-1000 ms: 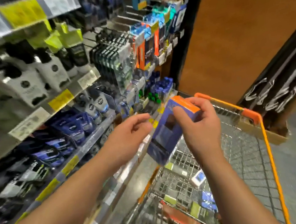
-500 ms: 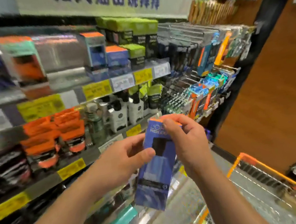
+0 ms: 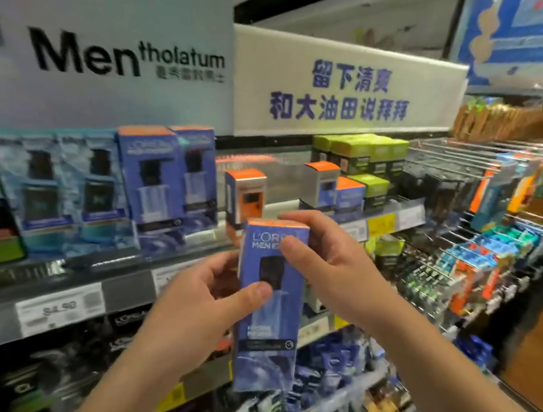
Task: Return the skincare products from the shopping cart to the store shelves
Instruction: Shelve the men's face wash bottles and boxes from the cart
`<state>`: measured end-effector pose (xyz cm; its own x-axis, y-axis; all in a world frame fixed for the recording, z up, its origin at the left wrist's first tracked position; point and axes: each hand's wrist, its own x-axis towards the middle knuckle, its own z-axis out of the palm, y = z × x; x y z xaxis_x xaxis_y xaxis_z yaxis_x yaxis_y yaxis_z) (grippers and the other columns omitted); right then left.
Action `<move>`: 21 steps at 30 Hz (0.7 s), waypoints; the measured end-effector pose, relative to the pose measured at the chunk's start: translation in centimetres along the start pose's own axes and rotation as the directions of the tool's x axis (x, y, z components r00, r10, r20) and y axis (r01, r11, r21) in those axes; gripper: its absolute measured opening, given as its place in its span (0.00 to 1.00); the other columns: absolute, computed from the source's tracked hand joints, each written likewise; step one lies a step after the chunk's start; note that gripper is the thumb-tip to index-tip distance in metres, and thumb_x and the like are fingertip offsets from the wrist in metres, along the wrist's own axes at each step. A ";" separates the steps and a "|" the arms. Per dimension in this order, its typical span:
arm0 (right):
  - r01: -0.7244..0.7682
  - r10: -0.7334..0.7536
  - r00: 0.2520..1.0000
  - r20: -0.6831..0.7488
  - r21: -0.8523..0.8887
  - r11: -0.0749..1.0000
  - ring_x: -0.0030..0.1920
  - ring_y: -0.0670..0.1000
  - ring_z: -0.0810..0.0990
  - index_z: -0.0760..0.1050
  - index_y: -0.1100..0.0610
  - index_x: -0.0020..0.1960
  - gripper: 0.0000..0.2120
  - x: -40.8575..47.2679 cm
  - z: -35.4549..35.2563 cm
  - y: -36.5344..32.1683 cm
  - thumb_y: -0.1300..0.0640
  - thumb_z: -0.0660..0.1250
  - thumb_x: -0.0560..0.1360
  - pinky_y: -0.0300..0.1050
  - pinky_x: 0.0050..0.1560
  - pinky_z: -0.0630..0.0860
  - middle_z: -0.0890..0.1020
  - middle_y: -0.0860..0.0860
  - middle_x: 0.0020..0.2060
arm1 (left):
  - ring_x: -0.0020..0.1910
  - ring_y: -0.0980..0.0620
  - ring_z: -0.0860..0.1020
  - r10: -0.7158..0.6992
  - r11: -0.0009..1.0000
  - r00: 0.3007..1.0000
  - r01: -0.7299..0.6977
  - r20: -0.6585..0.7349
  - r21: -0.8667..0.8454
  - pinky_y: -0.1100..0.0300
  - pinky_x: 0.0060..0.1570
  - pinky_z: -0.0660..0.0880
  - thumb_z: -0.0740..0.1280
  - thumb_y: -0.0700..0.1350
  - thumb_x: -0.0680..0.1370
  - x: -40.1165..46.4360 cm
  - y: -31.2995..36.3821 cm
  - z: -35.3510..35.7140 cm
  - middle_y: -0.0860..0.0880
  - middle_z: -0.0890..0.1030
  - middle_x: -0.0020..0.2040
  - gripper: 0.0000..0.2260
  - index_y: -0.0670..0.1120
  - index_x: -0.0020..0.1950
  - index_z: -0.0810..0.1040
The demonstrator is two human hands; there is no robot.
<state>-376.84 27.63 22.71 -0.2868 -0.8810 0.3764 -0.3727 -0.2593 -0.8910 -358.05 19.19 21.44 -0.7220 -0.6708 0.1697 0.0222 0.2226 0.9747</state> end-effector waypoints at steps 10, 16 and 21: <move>0.133 -0.098 0.966 0.237 -0.136 0.982 0.49 0.53 0.84 0.80 0.57 0.59 0.20 7.7 2.8 -9.2 0.51 0.77 0.70 0.67 0.62 0.79 0.85 0.61 0.53 | 0.55 0.51 0.85 0.190 0.981 0.975 -0.185 -0.111 0.053 0.42 0.62 0.78 0.77 0.54 0.72 0.0 4.9 -6.6 0.53 0.87 0.55 0.16 0.64 0.59 0.83; 0.214 -0.145 0.950 0.278 -0.239 0.947 0.47 0.55 0.85 0.82 0.53 0.49 0.17 11.1 2.4 -13.6 0.44 0.78 0.67 0.65 0.59 0.79 0.87 0.60 0.48 | 0.53 0.64 0.82 0.295 0.911 0.944 -0.231 -0.149 0.341 0.60 0.57 0.78 0.69 0.67 0.71 0.5 7.7 -9.7 0.63 0.84 0.55 0.24 0.66 0.67 0.77; 0.273 -0.233 0.954 0.190 -0.221 0.936 0.36 0.42 0.82 0.79 0.55 0.51 0.02 13.5 0.9 -15.4 0.59 0.71 0.79 0.34 0.37 0.75 0.85 0.45 0.36 | 0.42 0.70 0.77 0.485 0.827 0.763 -0.242 -0.427 0.507 0.78 0.38 0.68 0.65 0.58 0.81 1.6 9.3 -12.5 0.62 0.82 0.50 0.11 0.63 0.62 0.78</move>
<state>-374.16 19.39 41.28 -0.0191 -0.8548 0.5186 -0.6220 -0.3960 -0.6755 -350.39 11.34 32.65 -0.2454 -0.7059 0.6645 -0.1570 0.7053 0.6913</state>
